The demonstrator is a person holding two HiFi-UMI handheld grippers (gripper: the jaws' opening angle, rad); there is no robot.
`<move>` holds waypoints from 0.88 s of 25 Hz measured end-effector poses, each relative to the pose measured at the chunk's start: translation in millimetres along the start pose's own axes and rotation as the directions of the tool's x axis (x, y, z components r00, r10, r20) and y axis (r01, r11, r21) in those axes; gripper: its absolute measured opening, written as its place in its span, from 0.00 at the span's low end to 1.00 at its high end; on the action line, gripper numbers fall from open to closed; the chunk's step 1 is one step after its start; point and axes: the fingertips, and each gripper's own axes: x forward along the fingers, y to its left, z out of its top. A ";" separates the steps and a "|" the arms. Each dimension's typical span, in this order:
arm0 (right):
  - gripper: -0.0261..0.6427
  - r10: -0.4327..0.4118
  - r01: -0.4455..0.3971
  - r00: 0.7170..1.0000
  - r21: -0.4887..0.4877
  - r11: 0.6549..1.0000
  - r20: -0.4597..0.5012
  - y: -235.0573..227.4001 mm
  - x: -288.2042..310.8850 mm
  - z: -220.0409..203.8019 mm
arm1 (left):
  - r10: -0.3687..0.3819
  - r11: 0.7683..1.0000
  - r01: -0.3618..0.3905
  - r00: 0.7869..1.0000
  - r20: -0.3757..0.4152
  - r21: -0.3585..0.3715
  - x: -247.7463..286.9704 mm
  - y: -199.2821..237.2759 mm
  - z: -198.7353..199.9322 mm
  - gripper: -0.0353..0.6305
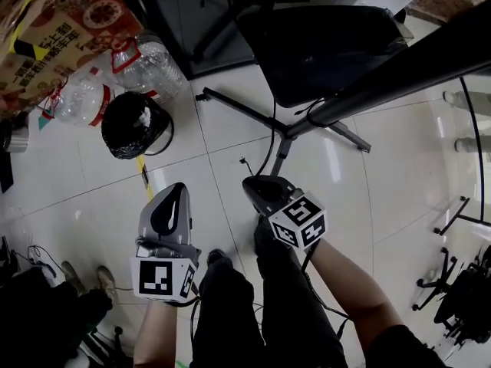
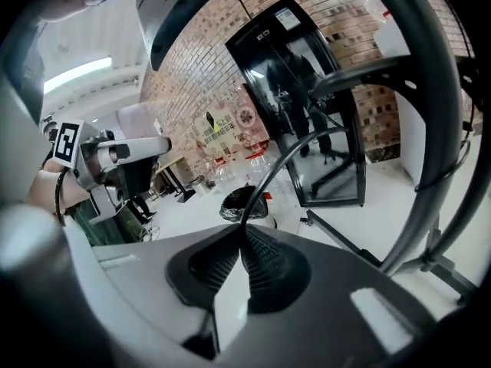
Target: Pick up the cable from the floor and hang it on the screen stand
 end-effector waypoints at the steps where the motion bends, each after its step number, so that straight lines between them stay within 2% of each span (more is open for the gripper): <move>1: 0.07 0.012 -0.012 1.000 -0.004 1.000 -0.010 5.6 -8.3 -0.4 | 0.004 1.000 -0.004 1.000 0.000 0.000 -4.5 -6.6 6.9 0.06; 5: 0.07 0.080 -0.090 0.992 -0.102 0.991 -0.095 34.3 -32.6 5.9 | 0.016 1.000 -0.016 1.000 0.013 0.005 -18.8 -18.8 40.7 0.06; 9: 0.07 0.088 -0.143 0.974 -0.262 0.954 -0.210 79.3 -66.5 23.3 | 0.032 0.999 -0.032 0.999 0.032 -0.002 -40.1 -24.3 85.7 0.06; 11: 0.07 0.043 -0.162 0.957 -0.404 0.900 -0.288 91.9 -88.6 27.9 | 0.045 0.999 -0.045 0.998 0.044 -0.001 -49.6 -31.1 103.6 0.06; 13: 0.07 -0.012 -0.179 0.943 -0.536 0.825 -0.333 99.6 -108.7 38.7 | 0.049 0.999 -0.050 0.997 0.063 0.021 -56.7 -37.9 119.3 0.06; 15: 0.07 -0.045 -0.180 0.943 -0.620 0.764 -0.328 107.8 -129.2 64.2 | 0.046 0.997 -0.051 0.995 0.092 0.050 -63.7 -44.1 140.0 0.06; 17: 0.07 -0.062 -0.159 0.954 -0.669 0.726 -0.294 113.2 -149.2 99.1 | 0.054 0.996 -0.062 0.991 0.122 0.062 -69.9 -49.8 171.5 0.06; 18: 0.07 -0.059 -0.145 0.961 -0.672 0.726 -0.270 115.4 -158.1 116.6 | 0.060 0.996 -0.069 0.989 0.136 0.064 -72.8 -52.6 188.3 0.06; 19: 0.07 -0.046 -0.132 0.968 -0.659 0.741 -0.245 118.1 -166.5 132.4 | 0.062 0.995 -0.072 0.987 0.149 0.066 -75.6 -55.7 202.6 0.06; 22: 0.07 0.027 -0.110 0.987 -0.545 0.831 -0.158 126.4 -186.6 168.6 | 0.027 0.996 -0.042 0.982 0.189 0.075 -81.8 -68.0 227.5 0.06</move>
